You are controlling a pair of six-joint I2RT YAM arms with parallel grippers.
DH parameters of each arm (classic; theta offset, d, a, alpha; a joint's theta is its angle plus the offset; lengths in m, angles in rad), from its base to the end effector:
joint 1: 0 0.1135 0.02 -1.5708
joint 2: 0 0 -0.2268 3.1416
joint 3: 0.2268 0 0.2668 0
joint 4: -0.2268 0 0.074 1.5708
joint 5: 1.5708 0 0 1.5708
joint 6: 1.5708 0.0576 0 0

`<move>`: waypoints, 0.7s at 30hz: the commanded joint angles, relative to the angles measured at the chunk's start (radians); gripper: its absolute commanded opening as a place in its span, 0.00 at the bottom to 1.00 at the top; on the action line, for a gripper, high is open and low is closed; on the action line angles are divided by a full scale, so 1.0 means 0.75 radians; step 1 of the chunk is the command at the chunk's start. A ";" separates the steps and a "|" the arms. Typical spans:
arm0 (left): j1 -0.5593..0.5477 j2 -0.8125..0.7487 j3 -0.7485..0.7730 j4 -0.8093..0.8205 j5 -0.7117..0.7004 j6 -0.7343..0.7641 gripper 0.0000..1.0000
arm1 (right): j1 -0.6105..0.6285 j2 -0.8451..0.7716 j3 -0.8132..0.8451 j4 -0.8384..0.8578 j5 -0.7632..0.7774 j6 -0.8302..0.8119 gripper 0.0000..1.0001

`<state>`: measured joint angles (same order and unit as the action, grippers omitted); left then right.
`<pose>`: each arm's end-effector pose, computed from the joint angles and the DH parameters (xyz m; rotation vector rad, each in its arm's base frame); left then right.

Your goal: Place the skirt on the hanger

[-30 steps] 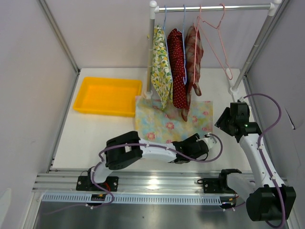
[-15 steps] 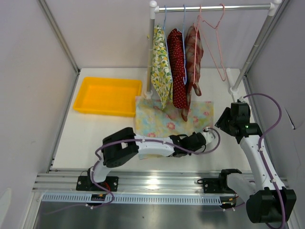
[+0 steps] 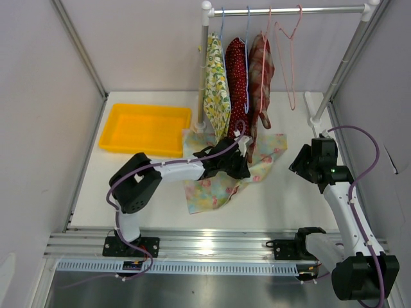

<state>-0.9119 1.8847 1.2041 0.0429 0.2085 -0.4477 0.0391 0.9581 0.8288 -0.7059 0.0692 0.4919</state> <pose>0.2566 -0.3509 0.1347 0.6668 2.2780 -0.9433 0.2433 0.0055 0.2275 0.5722 2.3408 0.1631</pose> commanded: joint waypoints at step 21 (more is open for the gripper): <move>-0.236 -0.398 -0.117 -0.047 0.086 0.112 0.59 | -0.009 -0.042 0.071 -0.002 -0.023 -0.020 0.63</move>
<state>-1.0435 1.7180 1.0946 0.0132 0.3046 -0.4316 0.0387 0.9554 0.8272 -0.7071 0.0586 0.4915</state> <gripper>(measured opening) 0.591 0.633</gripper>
